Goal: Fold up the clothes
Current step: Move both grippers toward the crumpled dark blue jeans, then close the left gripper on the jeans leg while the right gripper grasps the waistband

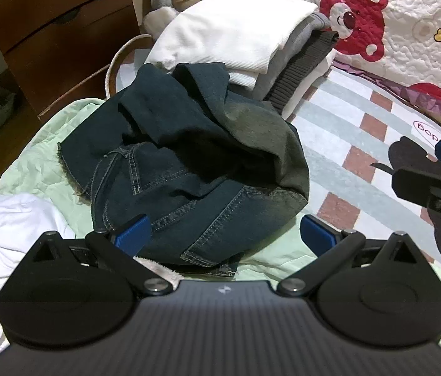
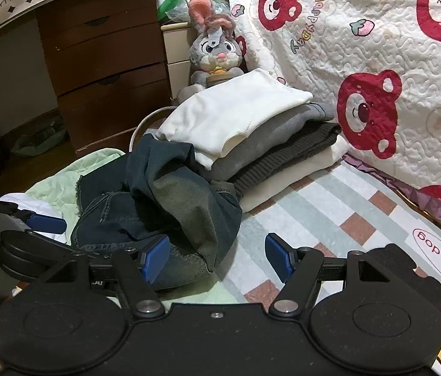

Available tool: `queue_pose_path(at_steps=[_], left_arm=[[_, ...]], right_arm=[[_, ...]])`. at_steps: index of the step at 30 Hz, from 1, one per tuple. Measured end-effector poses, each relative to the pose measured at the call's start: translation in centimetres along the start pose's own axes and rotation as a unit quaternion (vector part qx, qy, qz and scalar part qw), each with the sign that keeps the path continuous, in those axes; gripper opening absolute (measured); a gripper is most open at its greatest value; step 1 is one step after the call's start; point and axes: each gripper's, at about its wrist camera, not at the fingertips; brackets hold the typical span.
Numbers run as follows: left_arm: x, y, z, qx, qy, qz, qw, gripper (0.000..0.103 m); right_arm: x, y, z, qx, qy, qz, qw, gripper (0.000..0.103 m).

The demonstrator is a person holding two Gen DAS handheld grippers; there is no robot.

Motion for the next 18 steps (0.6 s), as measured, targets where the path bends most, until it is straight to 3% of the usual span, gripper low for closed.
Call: queue_pose_path(at_steps=[7,10,14,18], left_arm=[[0.1,0.4,0.0,0.003,-0.001,-0.001,1.0000,0.103],[0.5,0.3,-0.2,0.003,-0.003,-0.003,1.0000,0.103],[1.2,-0.4,-0.7,0.005,-0.007,-0.011,0.9999,0.103],[2.5,-2.6,-1.5,-0.006,-0.005,-0.023,0.9997,0.103]], right_arm=[[0.1,0.1,0.1,0.002,0.000,0.002,1.000,0.073],[0.4,-0.1,0.1,-0.005,0.005,0.004,1.000,0.078],[1.5,-1.2,-0.3,-0.071,0.058,0.025,0.995,0.084],[3.9,-1.3,-1.0,-0.097,0.076,-0.007,0.992,0.084]])
Point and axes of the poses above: each gripper's, at about its wrist camera, not at the fingertips, and x roughly the way its jaws point, y to its right, z to its underside, and after that the axes turned 13 degrees about z, right-handed
